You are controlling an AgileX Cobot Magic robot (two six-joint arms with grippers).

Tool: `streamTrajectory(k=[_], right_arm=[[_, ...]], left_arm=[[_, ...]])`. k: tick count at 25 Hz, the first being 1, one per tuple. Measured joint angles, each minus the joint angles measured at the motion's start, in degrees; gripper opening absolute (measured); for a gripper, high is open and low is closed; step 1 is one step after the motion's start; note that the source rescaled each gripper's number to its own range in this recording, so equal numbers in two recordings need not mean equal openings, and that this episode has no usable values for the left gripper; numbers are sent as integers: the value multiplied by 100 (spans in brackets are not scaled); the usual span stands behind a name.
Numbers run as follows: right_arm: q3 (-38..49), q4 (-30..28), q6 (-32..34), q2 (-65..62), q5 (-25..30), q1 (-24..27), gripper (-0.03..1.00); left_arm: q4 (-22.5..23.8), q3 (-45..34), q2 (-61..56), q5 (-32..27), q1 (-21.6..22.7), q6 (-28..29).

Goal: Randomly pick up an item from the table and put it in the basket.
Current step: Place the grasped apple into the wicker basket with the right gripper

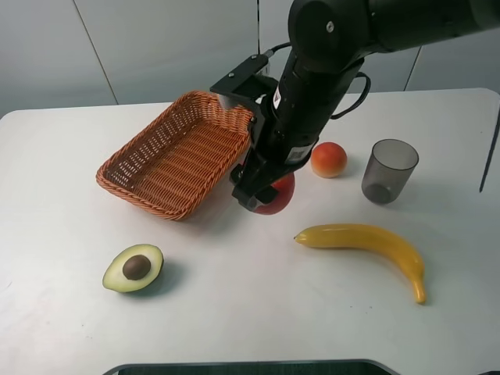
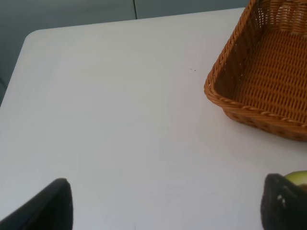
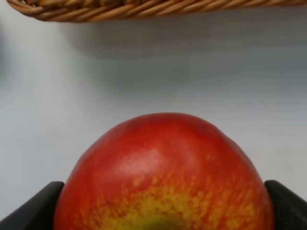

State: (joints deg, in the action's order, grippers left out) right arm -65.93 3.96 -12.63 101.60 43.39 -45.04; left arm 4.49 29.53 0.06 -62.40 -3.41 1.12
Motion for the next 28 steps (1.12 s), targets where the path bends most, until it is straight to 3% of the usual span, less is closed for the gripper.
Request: streamTrajectory(k=[8,17,22,28], right_arm=[[-334,-22,-25,-8,-37,55,4],[-1752,-22,-113,637,-420,88,4],[-2356,-22,-126,1238,-969,113,4],[-2406,-44,-126,1744,-1822,113,4]], left_arm=[[0,0,0,0,0,0],[0,0,0,0,0,10],[0,0,0,0,0,10],[0,0,0,0,0,10]])
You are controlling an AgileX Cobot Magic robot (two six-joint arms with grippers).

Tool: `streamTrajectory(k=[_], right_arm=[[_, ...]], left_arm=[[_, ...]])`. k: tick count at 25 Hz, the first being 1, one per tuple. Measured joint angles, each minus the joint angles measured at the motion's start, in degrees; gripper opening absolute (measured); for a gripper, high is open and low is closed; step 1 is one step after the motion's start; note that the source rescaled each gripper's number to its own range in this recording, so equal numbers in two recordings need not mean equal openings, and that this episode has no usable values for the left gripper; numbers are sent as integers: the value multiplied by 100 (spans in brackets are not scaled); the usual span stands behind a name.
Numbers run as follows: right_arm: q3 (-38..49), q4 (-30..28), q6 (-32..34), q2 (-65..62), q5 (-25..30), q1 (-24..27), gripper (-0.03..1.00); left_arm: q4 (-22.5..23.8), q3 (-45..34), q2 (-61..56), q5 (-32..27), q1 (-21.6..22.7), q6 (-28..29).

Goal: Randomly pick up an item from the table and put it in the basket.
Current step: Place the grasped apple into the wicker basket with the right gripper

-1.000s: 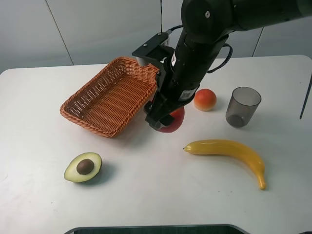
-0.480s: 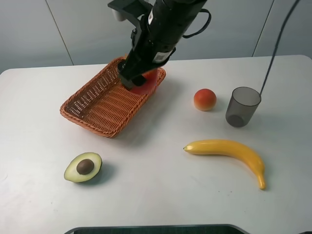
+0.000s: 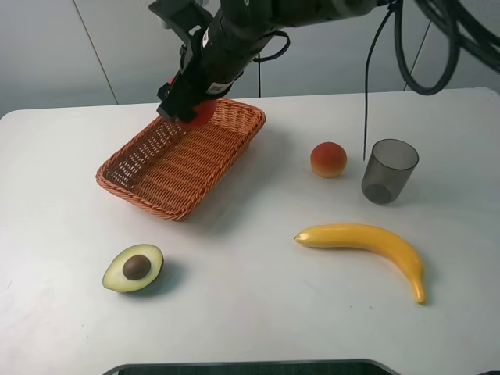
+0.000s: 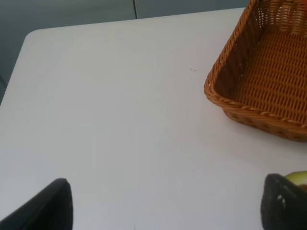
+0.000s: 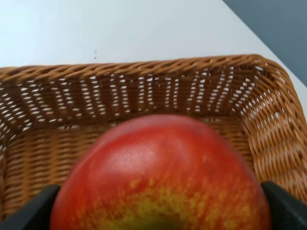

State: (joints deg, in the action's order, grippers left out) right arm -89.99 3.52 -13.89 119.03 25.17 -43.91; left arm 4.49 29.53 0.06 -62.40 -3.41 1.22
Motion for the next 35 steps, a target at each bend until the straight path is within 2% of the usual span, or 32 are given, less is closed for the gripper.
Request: streamTrajectory(k=[6,16,17,18,19,20,21,24,29,32,35], right_arm=[[0,0,0,454,-395,0,4],[0,0,0,634,-476,10,4],[0,0,0,634,-476,10,12],[0,0,0,634,-476,10,38],[0,0,0,634,-492,10,72],[0,0,0,634,-502,10,88],[-11,0,0,634,-513,10,94],[-11,0,0,634,-514,10,99],[-11,11,0,449,-371,36,99],[-11,61,0,203,-9,99,99],[-11,191,40,-21,573,233,99]], left_arm=[[0,0,0,0,0,0],[0,0,0,0,0,0],[0,0,0,0,0,0],[0,0,0,0,0,0],[0,0,0,0,0,0],[0,0,0,0,0,0],[0,0,0,0,0,0],[0,0,0,0,0,0],[0,0,-6,0,0,0],[0,0,0,0,0,0],[0,0,0,0,0,0]])
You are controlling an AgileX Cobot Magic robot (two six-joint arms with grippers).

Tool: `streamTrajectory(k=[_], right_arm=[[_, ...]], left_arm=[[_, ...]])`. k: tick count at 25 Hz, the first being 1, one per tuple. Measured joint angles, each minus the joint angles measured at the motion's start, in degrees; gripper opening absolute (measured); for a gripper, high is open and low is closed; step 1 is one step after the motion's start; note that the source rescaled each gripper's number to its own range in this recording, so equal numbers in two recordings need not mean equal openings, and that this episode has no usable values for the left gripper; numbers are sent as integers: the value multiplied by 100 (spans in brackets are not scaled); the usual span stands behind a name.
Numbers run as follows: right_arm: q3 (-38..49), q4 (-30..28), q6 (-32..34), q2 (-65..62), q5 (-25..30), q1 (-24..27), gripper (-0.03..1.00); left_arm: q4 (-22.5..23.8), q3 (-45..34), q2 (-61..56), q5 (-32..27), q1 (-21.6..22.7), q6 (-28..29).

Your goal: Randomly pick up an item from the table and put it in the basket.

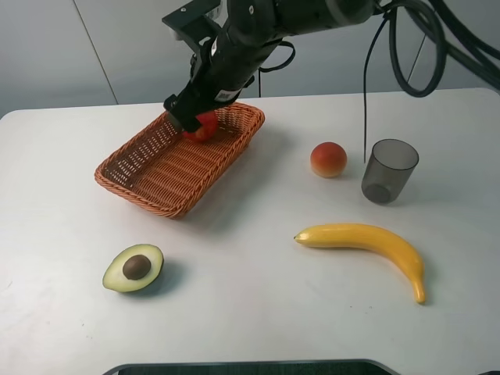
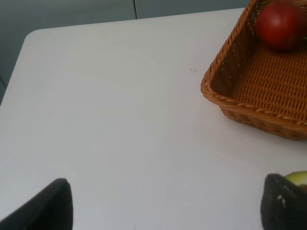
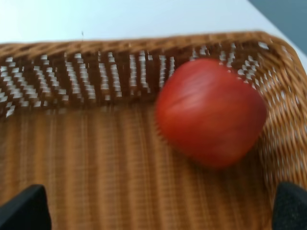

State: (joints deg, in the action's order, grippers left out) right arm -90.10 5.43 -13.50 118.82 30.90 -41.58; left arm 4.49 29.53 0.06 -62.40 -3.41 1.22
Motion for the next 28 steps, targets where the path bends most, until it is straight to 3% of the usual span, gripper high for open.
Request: streamTrajectory(k=[4,9,21,28], right_arm=[[194,0,360,-408,504,309,99],[1187,9,936,-1391,628,875,99],[4006,569,1059,-4427,812,3152,99],[4816,403,883,-6467,1630,4491,99]], left_arm=[[0,0,0,0,0,0],[0,0,0,0,0,0],[0,0,0,0,0,0],[0,0,0,0,0,0]])
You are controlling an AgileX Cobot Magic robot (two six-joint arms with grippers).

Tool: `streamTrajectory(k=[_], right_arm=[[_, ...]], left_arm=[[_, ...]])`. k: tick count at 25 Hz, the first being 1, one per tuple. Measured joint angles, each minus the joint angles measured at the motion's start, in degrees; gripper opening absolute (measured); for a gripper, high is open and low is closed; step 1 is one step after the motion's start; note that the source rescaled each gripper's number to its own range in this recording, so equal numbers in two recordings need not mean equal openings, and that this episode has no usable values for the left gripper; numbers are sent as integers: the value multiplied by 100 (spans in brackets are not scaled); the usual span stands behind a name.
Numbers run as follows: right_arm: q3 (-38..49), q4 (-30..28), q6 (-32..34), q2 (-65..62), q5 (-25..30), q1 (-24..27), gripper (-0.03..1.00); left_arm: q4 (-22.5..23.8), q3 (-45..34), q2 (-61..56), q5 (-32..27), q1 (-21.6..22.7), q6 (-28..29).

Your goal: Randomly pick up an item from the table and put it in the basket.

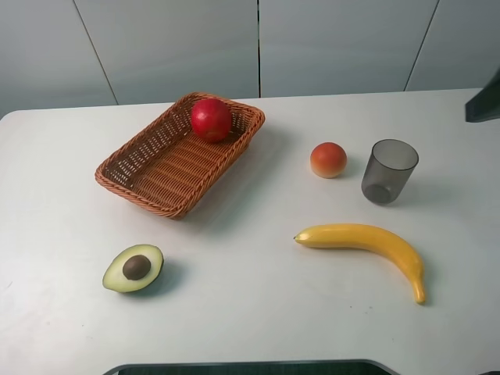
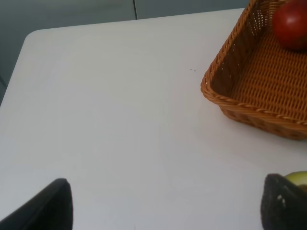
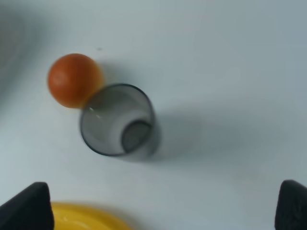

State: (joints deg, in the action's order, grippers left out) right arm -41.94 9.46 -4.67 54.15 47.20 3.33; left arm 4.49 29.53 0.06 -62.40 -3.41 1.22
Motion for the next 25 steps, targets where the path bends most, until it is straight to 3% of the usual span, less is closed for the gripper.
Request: streamTrajectory(k=[10,25], right_arm=[[197,-168,22,-2224,1174,178,99],[1130,-393,-130,-4374,1436,22,99]], left_arm=[[0,0,0,0,0,0],[0,0,0,0,0,0]])
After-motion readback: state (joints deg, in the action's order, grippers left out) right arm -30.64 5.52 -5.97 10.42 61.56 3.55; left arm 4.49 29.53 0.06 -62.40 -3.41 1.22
